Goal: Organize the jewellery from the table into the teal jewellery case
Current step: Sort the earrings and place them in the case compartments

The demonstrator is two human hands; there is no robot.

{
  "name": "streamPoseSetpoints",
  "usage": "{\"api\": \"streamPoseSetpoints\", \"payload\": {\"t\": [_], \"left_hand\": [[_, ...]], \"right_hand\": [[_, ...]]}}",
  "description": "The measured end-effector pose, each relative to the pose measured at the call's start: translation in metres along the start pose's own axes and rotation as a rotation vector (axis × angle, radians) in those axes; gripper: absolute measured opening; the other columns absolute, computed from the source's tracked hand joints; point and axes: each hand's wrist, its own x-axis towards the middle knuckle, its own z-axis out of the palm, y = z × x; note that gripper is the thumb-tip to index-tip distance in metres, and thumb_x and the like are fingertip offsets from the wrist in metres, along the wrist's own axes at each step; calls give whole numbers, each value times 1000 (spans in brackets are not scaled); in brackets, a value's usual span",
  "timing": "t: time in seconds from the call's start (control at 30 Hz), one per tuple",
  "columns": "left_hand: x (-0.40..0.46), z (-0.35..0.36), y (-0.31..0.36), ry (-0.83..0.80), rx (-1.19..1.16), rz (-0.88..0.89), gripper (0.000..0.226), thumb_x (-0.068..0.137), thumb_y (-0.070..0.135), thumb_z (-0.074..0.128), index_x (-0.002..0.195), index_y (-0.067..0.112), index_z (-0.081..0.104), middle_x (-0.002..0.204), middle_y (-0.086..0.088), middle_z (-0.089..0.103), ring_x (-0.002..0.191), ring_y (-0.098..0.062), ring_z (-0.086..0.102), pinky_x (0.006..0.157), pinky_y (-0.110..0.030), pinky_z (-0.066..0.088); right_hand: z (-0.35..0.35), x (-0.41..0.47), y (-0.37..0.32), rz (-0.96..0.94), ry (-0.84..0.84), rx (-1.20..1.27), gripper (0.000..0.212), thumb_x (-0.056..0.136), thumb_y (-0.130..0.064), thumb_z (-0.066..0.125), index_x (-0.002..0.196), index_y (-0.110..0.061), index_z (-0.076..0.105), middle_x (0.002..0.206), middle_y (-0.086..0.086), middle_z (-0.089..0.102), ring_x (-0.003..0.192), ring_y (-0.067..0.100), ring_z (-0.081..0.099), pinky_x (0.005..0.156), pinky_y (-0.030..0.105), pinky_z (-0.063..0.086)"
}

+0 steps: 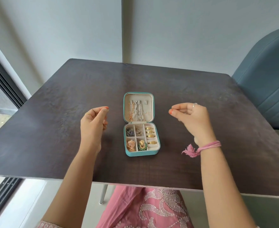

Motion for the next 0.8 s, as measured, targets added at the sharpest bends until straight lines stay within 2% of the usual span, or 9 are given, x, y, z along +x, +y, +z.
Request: {"api": "streamPoseSetpoints", "payload": {"t": [0.17, 0.27, 0.43, 0.57, 0.7, 0.8], "left_hand": [[-15, 20, 13, -72, 45, 97, 8, 88, 17, 62, 83, 19, 67, 60, 9, 52, 50, -5, 44, 53, -21, 38], [-26, 40, 19, -145, 90, 135, 8, 90, 15, 60, 88, 13, 68, 57, 13, 56, 48, -2, 46, 50, -18, 41], [-41, 84, 20, -289, 126, 156, 8, 89, 15, 62, 90, 9, 66, 58, 8, 53, 48, -4, 47, 51, -17, 42], [-45, 125, 15, -386, 160, 130, 6, 89, 15, 62, 83, 14, 64, 58, 5, 52, 47, -3, 48, 49, -16, 39], [-41, 161, 5, -451, 285, 125, 10, 88, 16, 62, 90, 6, 66, 59, 4, 54, 47, 0, 52, 49, -14, 42], [-33, 184, -4, -474, 357, 125, 8, 86, 17, 63, 83, 10, 66, 59, 4, 57, 48, -3, 55, 51, -17, 45]], "right_hand": [[-32, 11, 10, 41, 89, 73, 10, 78, -9, 76, 86, -12, 70, 74, 0, 68, 52, -6, 56, 54, 8, 43], [-48, 18, 13, 44, 120, 82, 11, 80, -7, 74, 90, -9, 69, 73, 0, 66, 48, -7, 55, 52, 6, 41], [-69, 34, 24, 64, 162, 71, 12, 80, -9, 74, 91, -10, 70, 73, -1, 65, 44, -6, 50, 50, 5, 39], [-76, 47, 35, 75, 165, 66, 12, 80, -9, 73, 92, -8, 70, 70, -3, 64, 43, -5, 49, 49, 5, 38], [-78, 62, 46, 97, 152, 46, 11, 81, -9, 72, 91, -9, 69, 68, -5, 63, 42, -5, 49, 46, 5, 36], [-76, 73, 58, 128, 123, 21, 12, 82, -8, 71, 94, -7, 70, 69, -4, 63, 46, -3, 51, 46, 5, 37]]}}
